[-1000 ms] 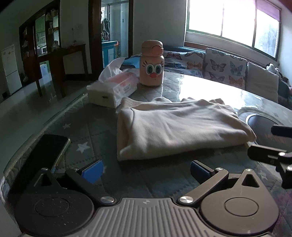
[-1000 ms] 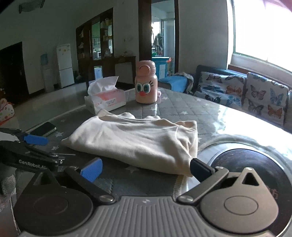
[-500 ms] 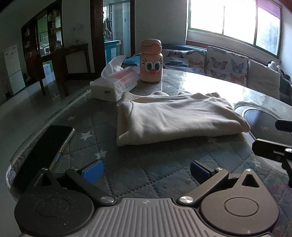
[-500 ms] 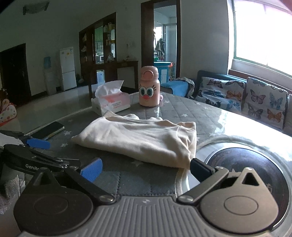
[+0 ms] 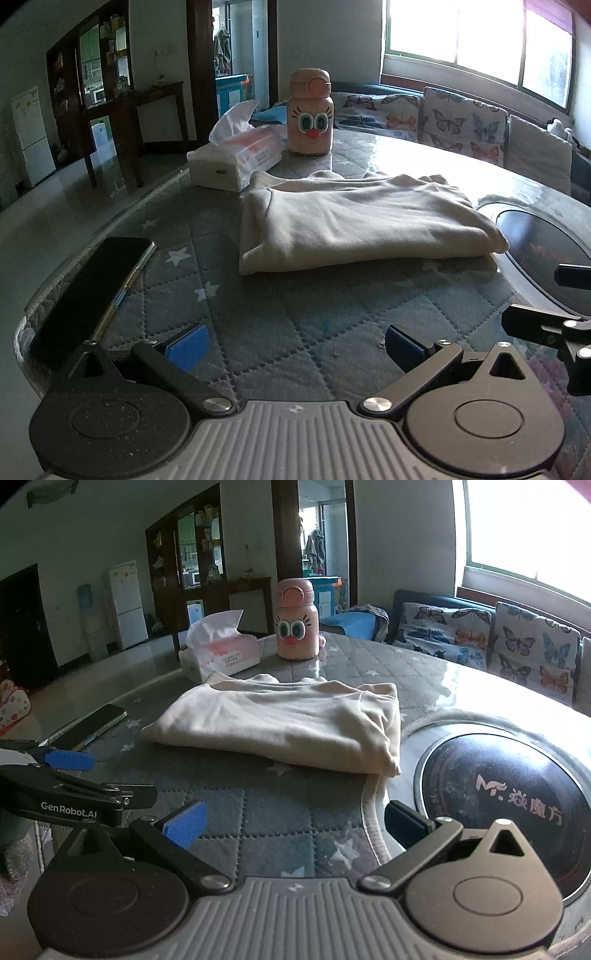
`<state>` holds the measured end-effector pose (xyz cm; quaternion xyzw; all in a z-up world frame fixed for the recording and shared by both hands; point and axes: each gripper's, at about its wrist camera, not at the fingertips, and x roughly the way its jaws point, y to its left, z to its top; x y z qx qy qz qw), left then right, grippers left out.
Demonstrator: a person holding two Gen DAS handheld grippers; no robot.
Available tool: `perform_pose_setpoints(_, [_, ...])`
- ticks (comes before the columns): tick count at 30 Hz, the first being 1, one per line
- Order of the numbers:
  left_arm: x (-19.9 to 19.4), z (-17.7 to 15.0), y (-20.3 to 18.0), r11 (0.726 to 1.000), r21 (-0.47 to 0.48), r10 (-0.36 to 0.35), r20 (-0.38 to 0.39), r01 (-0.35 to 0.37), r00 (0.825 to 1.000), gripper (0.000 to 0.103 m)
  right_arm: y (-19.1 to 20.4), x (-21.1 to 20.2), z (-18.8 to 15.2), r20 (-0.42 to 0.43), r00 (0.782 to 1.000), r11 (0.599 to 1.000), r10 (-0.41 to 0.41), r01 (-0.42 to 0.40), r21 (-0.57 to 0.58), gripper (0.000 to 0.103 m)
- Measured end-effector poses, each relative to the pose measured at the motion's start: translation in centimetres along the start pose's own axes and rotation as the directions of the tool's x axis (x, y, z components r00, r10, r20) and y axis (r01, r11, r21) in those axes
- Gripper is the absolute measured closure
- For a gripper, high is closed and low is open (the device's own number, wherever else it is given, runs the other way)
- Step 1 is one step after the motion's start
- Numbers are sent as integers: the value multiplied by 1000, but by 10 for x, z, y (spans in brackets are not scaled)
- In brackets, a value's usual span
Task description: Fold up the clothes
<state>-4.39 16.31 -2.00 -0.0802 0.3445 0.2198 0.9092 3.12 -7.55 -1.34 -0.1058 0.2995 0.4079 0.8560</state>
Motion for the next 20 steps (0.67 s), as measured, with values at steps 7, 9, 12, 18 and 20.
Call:
perform_pose_setpoints(7, [1,-2,-1,1000,-1,2,-7,-2,1000,0,-2,0,-1,-2,1000,1000,-1,1,17,0])
perform_pose_setpoints(9, [2,-3,-1,1000,-1,3,-9,-3,1000,0,-2,0,-1,-2,1000,1000,0,0,21,0])
perform_pose_setpoints(12, [2,-3,-2,1000,-2,2,-13,-2,1000,0,-2,0,-1,-1,1000,1000,-1,1,23,0])
perform_pose_setpoints(18, [3,-4,-3,1000,2,0,-11,0,1000,0,-2,1,-1,-3,1000,999,-1,1,33,0])
perform_pose_setpoints(20, [3,-4,-4,1000,4,0,-11,0,1000,0,-2,1,-1,-3,1000,999,-1,1,36,0])
